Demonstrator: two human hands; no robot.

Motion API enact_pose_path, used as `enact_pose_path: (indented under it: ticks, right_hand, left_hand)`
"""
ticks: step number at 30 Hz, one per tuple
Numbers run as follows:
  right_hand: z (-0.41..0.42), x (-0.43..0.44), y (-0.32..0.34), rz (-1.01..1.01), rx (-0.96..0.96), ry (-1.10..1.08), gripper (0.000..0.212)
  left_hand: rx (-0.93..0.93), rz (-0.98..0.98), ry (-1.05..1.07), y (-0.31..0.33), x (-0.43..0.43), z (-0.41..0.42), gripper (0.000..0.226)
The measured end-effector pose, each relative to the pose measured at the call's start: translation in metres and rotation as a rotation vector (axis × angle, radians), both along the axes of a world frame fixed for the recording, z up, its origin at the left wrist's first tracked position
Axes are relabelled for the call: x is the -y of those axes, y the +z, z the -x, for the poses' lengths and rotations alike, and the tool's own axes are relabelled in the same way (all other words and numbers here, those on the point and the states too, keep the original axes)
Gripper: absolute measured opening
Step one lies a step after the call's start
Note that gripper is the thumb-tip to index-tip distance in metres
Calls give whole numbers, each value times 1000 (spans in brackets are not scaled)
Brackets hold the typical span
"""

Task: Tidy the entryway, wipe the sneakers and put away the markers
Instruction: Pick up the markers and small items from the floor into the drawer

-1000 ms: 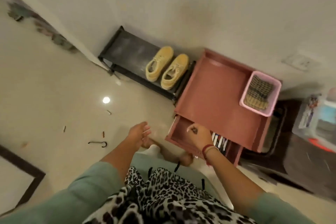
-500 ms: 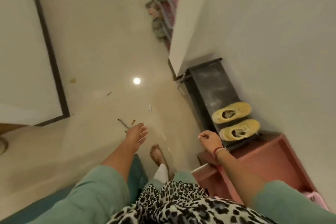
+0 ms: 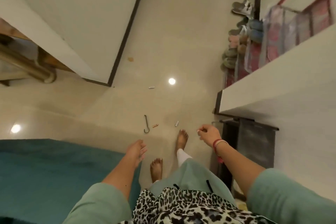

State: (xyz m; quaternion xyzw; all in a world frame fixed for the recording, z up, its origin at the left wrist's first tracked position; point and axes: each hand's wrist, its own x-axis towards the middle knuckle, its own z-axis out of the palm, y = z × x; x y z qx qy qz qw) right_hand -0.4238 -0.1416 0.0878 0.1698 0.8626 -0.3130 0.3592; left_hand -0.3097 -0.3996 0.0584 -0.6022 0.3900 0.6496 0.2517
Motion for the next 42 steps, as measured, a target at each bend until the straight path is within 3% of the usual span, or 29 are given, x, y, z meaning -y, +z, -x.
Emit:
enact_pose_path:
  ticks: [7,14,18,22,30,33,37,42]
  right_hand:
    - [124,12,-28,49,39,137,12]
    - [233,41,-88,49,81,359,10]
    - [262,64,-141,79,78,378,11]
    - [265,85,-233,71,56,406,12]
    - [261,154,-446,58,-176,526,11]
    - [270,190,-523,34,-295,669,22]
    - [287,235,-595,-83,-490,867,40]
    - [297,261,-623,-173,-637,995,27]
  left_hand:
    - [33,61,137,-19,-8,81,14]
    - [43,61,213,-64,-37,161,21]
    - [55,77,239,-107,-39,186,6]
    - [18,148,295,-179,-21,211,11]
    - [-43,179,428,-396,15,202,12]
    - [-85,182,477,-464,25,188,12]
    - [-119,239,541,-518,35,175,12]
    - [-177,251,553,-533,40,166,14]
